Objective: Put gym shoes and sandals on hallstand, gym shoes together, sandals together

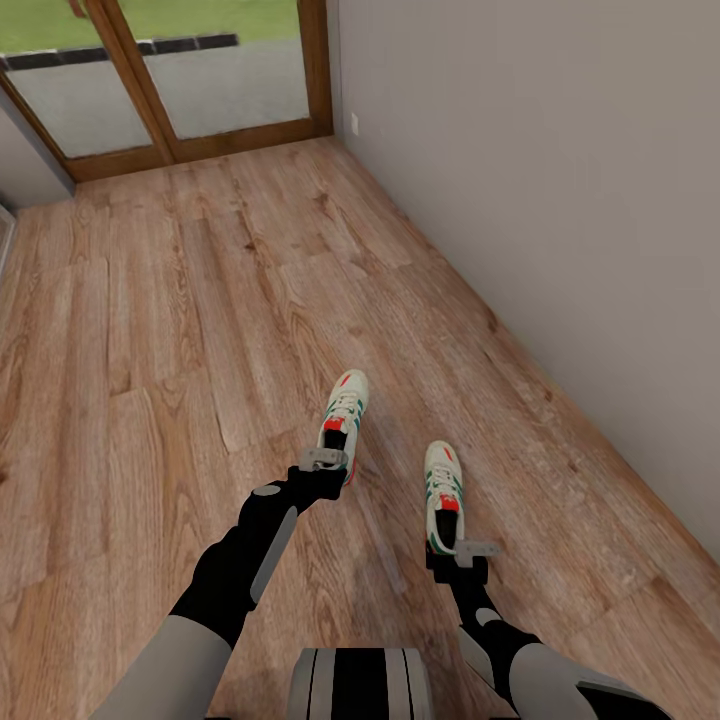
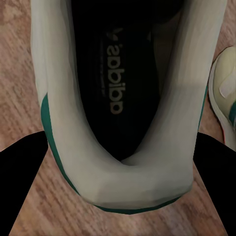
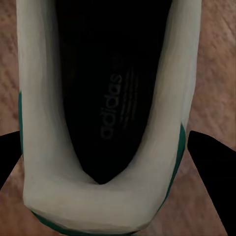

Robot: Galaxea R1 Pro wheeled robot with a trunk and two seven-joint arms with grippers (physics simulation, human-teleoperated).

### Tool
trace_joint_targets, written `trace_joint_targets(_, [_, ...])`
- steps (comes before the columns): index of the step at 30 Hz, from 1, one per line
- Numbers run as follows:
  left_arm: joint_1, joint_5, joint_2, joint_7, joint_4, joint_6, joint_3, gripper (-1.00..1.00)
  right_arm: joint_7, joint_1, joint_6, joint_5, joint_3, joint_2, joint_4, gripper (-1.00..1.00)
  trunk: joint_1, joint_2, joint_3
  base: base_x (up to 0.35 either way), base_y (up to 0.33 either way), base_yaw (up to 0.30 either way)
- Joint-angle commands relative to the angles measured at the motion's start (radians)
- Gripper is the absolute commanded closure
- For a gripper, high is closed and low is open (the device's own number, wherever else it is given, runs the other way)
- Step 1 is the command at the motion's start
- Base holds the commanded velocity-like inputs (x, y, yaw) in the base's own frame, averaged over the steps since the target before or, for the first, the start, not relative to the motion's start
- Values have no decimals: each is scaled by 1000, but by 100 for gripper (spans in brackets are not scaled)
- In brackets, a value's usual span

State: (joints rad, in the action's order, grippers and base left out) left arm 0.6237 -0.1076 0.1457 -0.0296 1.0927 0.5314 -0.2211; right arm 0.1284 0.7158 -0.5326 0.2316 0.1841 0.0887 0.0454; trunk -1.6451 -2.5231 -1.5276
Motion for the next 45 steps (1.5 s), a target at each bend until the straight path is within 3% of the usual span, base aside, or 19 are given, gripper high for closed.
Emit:
trace_joint_targets(1, [0, -10, 0, 2, 1, 5, 0, 100, 5, 1, -3, 8, 8, 0, -1, 100, 0, 0, -1, 0, 0, 0])
trace_joint_targets(7, [0, -10, 0, 2, 1, 5, 0, 100, 5, 1, -2, 8, 8, 0, -2, 100, 0, 0, -1, 0, 0, 0])
trace_joint_targets(31, [1, -10, -1, 4, 2, 7, 3, 100, 5, 1, 0, 10, 8, 2, 8, 100, 11, 5, 92, 0, 0, 0])
trace_joint_targets(39, [1, -10, -2, 4, 3, 7, 4, 100, 8, 1, 14, 18, 5, 3, 211, 100, 15, 7, 123, 0, 0, 0])
trace_joint_targets(42, [1, -10, -2, 4, 3, 7, 4, 100, 7, 1, 69, 15, 7, 3, 270, 100, 16, 8, 135, 0, 0, 0])
trace_joint_targets(45, [1, -10, -2, 4, 2, 7, 5, 100, 5, 1, 275, 13, 3, 4, 400, 100, 17, 9, 146, 0, 0, 0])
